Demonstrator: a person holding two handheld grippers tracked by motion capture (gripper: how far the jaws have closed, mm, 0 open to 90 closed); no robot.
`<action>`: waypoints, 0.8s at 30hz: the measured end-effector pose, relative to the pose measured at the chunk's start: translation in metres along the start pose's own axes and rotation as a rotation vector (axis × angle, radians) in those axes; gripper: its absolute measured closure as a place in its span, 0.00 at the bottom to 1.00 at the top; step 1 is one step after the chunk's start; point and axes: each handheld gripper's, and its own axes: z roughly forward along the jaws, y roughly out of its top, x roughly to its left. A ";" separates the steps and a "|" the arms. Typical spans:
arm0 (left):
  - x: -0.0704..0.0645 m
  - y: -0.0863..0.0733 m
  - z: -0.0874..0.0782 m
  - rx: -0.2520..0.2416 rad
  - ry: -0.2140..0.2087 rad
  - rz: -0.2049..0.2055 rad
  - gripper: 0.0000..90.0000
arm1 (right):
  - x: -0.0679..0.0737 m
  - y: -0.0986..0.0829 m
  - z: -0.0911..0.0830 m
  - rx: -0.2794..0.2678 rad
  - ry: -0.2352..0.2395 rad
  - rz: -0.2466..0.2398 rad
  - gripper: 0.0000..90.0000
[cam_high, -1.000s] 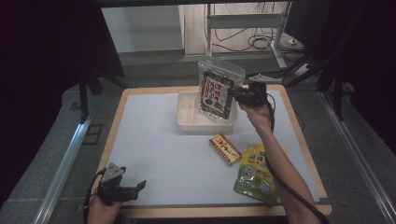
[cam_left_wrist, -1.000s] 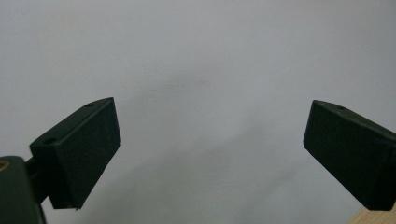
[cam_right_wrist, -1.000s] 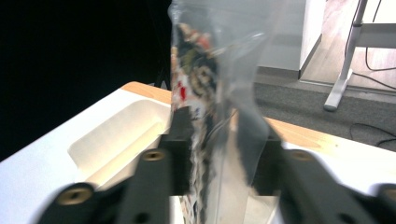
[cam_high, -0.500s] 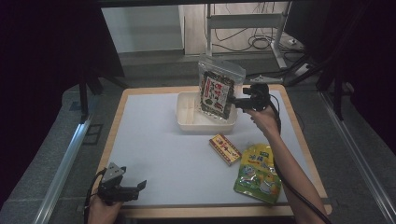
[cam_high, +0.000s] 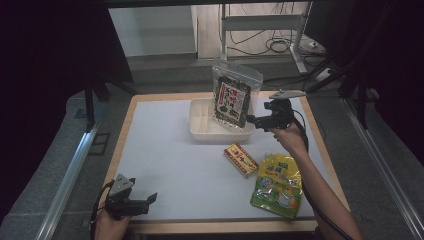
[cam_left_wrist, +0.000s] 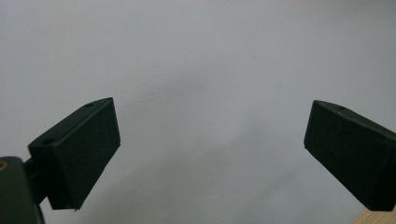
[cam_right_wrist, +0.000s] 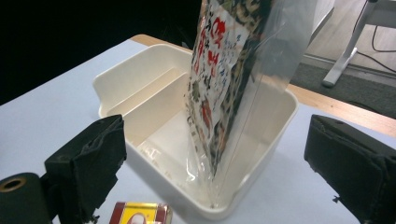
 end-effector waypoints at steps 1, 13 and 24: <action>0.000 0.000 0.000 -0.002 -0.001 0.000 0.04 | 0.001 -0.001 -0.002 0.000 0.002 -0.002 0.06; -0.001 0.001 -0.002 -0.026 0.010 0.012 0.03 | 0.018 -0.026 -0.024 0.025 0.008 -0.051 0.06; -0.003 0.000 0.001 -0.006 0.012 0.036 0.02 | 0.032 -0.050 -0.038 0.056 -0.007 -0.106 0.06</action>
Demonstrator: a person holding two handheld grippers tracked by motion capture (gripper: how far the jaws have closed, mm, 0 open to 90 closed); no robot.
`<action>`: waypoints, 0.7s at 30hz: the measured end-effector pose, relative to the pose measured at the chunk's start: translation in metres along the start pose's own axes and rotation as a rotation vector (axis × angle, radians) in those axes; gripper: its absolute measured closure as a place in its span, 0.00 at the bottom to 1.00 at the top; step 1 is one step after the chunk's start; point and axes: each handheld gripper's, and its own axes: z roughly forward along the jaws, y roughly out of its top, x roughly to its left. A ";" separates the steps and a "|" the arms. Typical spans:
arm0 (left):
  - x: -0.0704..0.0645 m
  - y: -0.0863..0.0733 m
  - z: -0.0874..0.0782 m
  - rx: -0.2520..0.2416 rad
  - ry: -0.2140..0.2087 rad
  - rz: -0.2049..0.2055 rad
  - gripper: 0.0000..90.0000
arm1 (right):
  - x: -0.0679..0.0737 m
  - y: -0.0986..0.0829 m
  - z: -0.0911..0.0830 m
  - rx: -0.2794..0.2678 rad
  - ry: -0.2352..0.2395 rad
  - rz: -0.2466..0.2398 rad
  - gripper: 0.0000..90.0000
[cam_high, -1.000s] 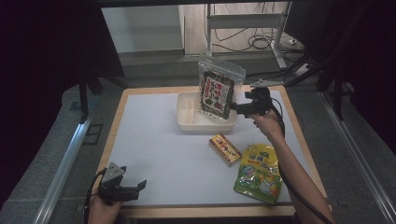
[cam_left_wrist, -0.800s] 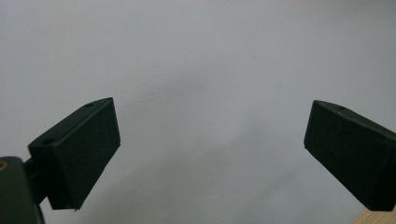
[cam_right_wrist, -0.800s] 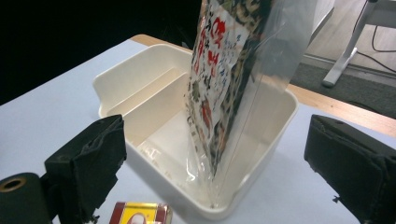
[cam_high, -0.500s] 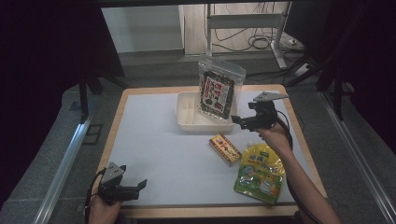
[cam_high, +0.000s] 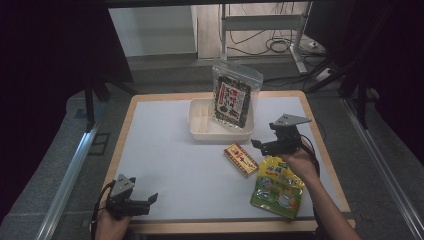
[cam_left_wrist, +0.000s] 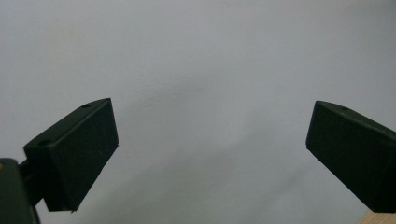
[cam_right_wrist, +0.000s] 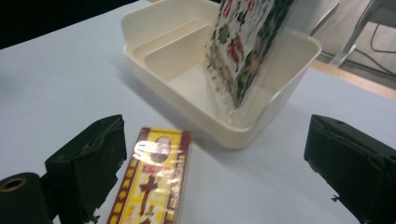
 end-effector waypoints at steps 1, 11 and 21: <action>0.000 0.000 0.000 0.001 0.000 0.002 0.02 | 0.001 -0.003 -0.001 0.002 0.005 0.004 0.06; 0.003 -0.001 -0.001 -0.014 -0.014 -0.024 0.02 | 0.012 -0.035 -0.014 0.032 0.022 0.040 0.06; 0.003 -0.001 -0.001 -0.015 -0.019 -0.020 0.02 | 0.024 -0.060 -0.034 0.034 -0.039 0.010 0.06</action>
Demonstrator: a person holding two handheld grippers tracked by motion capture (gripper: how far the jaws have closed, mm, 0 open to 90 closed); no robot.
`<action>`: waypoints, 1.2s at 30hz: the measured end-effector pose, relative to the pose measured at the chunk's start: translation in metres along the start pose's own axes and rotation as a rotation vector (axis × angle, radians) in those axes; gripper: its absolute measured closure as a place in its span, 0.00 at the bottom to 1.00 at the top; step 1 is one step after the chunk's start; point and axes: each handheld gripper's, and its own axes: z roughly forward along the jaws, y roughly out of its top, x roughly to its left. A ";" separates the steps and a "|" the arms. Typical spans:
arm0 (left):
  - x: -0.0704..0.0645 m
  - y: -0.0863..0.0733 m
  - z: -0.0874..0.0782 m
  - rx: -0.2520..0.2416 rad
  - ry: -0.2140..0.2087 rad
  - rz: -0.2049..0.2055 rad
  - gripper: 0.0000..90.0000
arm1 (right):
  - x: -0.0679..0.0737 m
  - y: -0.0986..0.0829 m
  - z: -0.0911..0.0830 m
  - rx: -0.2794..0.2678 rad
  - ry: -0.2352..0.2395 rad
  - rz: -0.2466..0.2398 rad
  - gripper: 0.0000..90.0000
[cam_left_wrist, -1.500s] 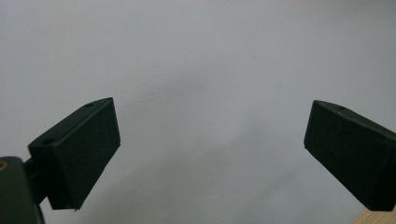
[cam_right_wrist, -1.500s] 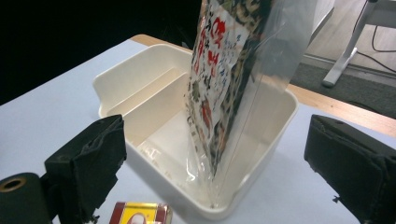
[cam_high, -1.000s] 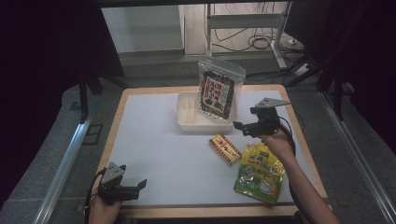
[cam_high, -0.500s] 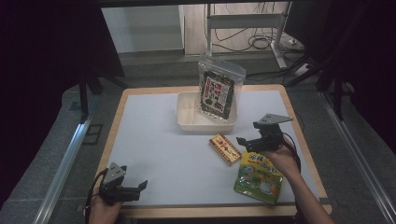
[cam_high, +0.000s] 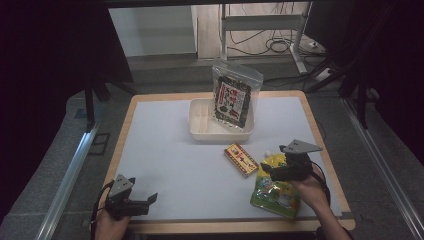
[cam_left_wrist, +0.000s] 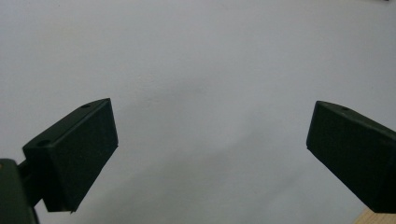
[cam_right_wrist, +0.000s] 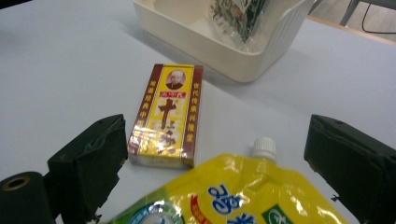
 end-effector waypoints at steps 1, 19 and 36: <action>0.000 0.000 0.000 -0.001 -0.003 0.002 0.02 | 0.002 -0.006 -0.004 0.001 -0.010 0.003 0.06; -0.003 0.001 0.001 0.012 -0.006 0.030 0.03 | 0.019 -0.055 -0.039 0.039 -0.079 0.001 0.06; -0.002 0.001 0.002 0.018 -0.007 0.026 0.03 | 0.010 -0.072 -0.051 0.053 -0.044 0.095 0.06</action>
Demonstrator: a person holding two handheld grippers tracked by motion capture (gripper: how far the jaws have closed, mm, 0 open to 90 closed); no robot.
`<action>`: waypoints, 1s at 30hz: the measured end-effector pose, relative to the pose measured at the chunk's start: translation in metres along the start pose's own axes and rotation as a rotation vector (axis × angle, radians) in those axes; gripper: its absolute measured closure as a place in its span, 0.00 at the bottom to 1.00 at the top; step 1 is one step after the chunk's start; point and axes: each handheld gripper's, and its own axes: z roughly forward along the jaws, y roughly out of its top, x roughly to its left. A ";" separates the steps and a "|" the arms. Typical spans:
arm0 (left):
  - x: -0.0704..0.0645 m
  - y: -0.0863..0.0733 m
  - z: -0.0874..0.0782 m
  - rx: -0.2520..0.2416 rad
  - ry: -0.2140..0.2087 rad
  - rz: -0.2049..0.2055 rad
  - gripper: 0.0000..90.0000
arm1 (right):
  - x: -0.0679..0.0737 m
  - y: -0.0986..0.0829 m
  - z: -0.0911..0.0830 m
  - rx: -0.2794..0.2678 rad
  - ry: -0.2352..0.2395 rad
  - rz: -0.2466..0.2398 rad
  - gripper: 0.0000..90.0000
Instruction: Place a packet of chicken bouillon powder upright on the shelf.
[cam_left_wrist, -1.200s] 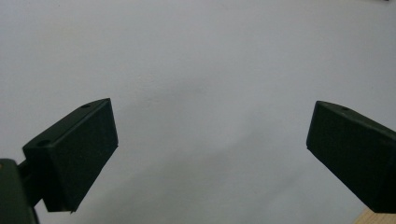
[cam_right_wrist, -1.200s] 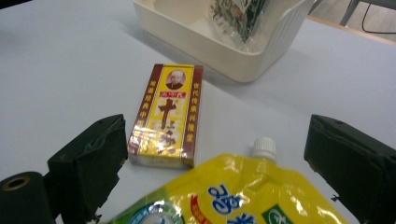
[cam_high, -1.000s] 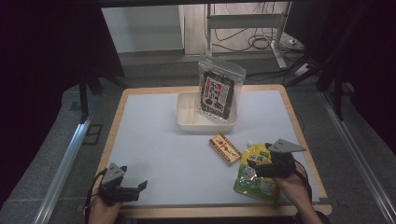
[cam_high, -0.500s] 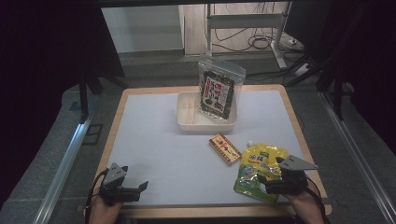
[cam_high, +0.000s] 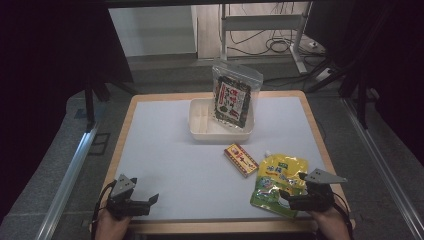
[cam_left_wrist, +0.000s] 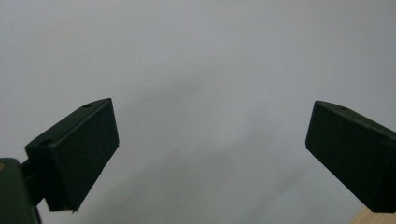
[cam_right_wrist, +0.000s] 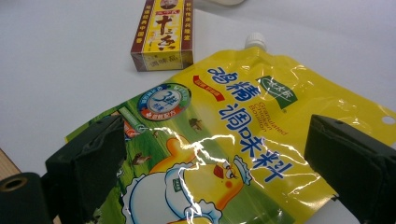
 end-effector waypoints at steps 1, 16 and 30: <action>0.000 0.000 0.000 -0.001 0.000 0.000 0.03 | 0.000 0.000 0.001 0.004 -0.001 -0.003 0.06; -0.031 0.026 0.020 0.040 -0.111 0.011 0.09 | -0.006 -0.002 0.005 0.053 -0.004 -0.012 0.06; -0.106 0.081 0.078 0.065 -0.355 0.206 0.44 | -0.015 -0.002 0.003 0.057 -0.022 0.010 0.05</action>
